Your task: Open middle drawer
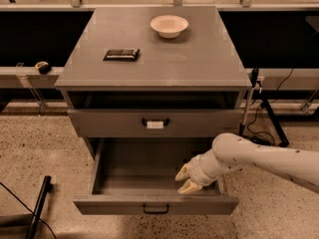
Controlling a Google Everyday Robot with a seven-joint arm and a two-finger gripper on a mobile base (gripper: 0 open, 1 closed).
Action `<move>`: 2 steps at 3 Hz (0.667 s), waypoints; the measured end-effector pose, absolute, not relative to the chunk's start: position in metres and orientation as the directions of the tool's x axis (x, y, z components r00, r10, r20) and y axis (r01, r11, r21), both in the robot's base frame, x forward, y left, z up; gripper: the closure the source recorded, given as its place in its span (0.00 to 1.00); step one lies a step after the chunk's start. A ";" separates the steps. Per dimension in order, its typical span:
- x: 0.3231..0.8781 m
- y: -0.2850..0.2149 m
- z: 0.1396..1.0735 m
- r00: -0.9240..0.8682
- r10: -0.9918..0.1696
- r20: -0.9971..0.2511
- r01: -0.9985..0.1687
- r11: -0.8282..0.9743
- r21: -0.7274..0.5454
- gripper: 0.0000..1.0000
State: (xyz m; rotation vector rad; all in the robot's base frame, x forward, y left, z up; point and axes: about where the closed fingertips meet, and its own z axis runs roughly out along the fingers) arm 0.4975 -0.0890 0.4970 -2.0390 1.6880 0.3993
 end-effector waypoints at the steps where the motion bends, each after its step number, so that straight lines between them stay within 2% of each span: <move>1: 0.509 -0.094 0.475 0.195 -0.855 -0.481 -0.978 -0.136 -0.156 0.69; 2: 0.522 -0.101 0.458 0.196 -0.867 -0.458 -0.977 -0.134 -0.165 0.92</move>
Offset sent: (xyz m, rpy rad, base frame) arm 0.0413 -0.0219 -0.0559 -0.0755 -0.0290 -0.0265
